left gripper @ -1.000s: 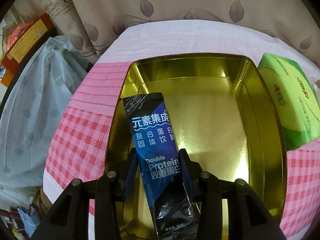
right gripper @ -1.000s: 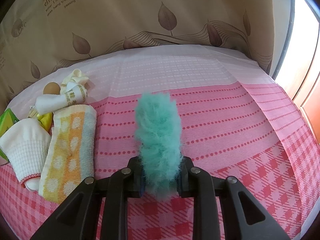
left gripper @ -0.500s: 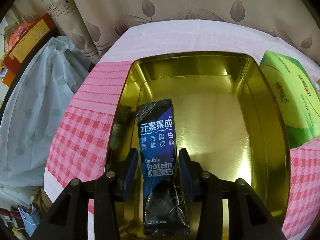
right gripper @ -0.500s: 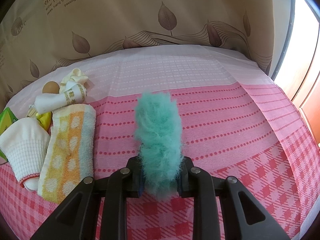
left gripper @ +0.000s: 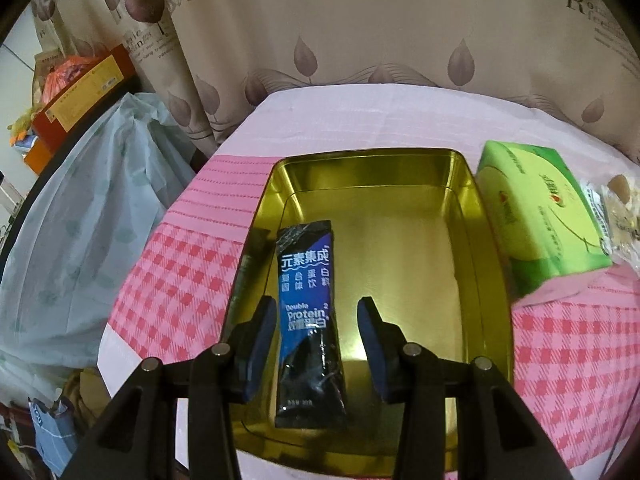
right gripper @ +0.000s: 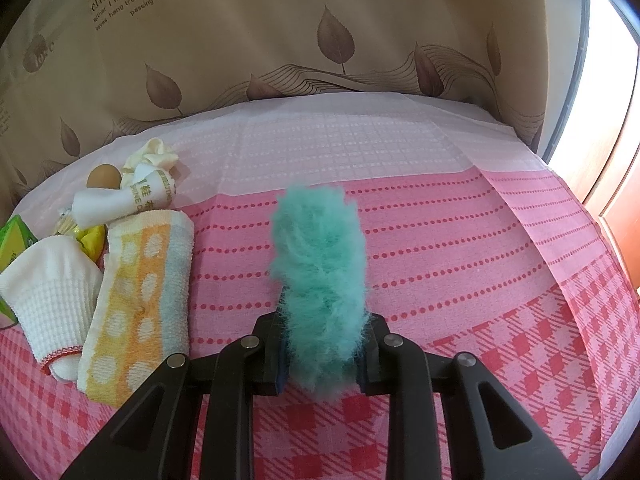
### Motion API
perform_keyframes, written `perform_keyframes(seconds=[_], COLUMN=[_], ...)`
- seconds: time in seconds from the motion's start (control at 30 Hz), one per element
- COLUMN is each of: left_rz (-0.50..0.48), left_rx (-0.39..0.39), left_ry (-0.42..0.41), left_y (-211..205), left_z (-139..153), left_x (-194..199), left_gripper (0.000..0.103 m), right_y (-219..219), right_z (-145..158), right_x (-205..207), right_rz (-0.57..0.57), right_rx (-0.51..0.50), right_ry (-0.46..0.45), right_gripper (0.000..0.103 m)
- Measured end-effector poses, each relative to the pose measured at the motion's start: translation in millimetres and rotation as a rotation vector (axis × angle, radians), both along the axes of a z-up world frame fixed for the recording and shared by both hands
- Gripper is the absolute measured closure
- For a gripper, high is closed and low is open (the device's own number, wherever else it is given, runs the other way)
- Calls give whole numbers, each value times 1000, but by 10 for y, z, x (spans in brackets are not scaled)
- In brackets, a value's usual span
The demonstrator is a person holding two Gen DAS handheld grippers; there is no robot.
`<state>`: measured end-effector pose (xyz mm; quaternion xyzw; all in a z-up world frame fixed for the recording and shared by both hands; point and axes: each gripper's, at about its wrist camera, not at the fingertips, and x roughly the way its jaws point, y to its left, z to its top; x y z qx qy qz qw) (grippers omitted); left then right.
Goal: Organize soft objects
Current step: 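Lower the sachet into the tin and open the left tool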
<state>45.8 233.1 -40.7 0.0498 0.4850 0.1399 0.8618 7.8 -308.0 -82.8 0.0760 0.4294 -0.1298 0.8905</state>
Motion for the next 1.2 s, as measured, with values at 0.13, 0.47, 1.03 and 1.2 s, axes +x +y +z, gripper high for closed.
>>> perform_keyframes(seconds=[0.13, 0.47, 1.03, 1.2], left_rz=[-14, -22, 11, 33], left_rx=[1, -20, -71, -80], left_ry=[1, -5, -3, -10], left_y=[-71, -103, 48, 108], left_z=[3, 15, 8, 19], left_x=[-52, -123, -101, -103], left_gripper=[60, 60, 60, 60], right_y=[14, 52, 751, 1219], right_z=[27, 89, 599, 759], right_x=[-25, -80, -108, -86], right_rz=[1, 3, 129, 236], right_rx=[-7, -37, -65, -48], right_ry=[-16, -33, -89, -116], right_gripper=[80, 82, 84, 84])
